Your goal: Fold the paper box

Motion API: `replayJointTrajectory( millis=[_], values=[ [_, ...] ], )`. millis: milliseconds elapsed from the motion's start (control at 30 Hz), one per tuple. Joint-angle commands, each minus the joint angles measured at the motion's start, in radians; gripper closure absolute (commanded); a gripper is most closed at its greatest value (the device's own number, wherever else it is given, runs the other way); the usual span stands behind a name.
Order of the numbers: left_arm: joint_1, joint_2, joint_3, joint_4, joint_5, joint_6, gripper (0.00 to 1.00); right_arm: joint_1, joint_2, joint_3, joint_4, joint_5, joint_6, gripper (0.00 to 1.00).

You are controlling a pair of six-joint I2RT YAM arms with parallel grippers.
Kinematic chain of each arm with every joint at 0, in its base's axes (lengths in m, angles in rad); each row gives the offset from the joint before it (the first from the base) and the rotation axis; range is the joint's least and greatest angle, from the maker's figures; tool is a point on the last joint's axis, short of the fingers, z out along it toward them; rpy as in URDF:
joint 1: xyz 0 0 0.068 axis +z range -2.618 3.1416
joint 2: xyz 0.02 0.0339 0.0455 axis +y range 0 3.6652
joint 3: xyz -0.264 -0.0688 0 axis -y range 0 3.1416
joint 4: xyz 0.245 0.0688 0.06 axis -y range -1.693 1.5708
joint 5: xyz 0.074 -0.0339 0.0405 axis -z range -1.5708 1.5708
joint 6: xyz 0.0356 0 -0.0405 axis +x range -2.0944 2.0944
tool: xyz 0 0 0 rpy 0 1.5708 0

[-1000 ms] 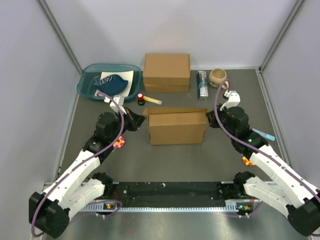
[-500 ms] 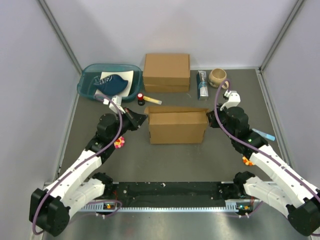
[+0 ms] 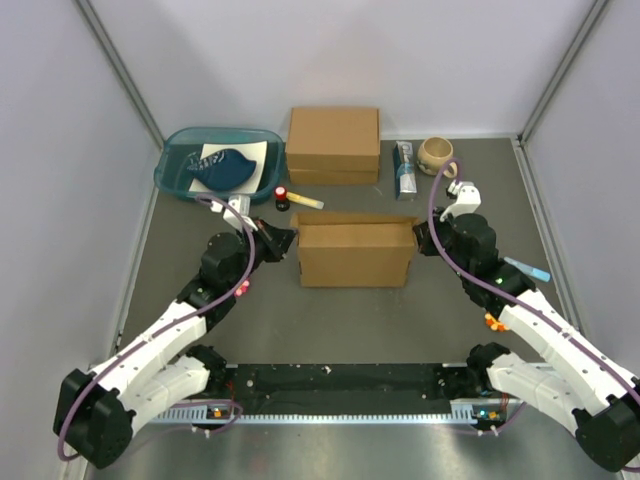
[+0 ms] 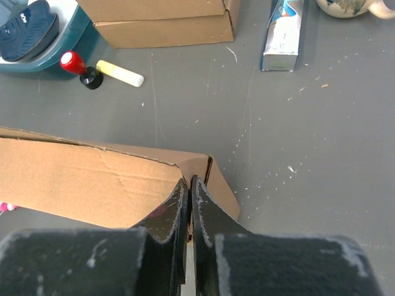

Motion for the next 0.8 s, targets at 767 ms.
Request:
replayJointTrajectory(
  millis=[767],
  values=[
    [-0.229, 0.045, -0.184, 0.053, -0.315, 0.225, 1.00, 0.016, -0.008, -0.054, -0.132, -0.026, -0.002, 1.00]
  ],
)
